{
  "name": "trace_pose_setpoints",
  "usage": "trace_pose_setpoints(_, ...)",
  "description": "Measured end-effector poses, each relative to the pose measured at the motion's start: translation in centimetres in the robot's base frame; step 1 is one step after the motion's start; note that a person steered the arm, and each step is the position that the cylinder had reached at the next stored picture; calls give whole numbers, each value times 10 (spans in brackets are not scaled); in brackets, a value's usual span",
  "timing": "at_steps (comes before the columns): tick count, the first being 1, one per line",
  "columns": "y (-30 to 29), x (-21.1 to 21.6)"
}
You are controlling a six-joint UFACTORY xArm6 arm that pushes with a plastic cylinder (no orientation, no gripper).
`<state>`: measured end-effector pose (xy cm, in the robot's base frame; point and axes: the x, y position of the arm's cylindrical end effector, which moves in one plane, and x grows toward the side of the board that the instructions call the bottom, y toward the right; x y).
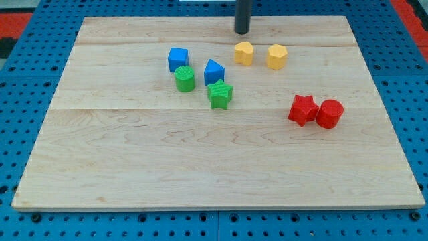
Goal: Push the green circle and blue cube towards the blue triangle
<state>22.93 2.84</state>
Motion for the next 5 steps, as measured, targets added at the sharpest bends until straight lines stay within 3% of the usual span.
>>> trace_pose_setpoints(1, -87, 0)
trace_pose_setpoints(2, -150, 33)
trace_pose_setpoints(3, -134, 83)
trace_pose_setpoints(4, -107, 84)
trace_pose_setpoints(5, -116, 84)
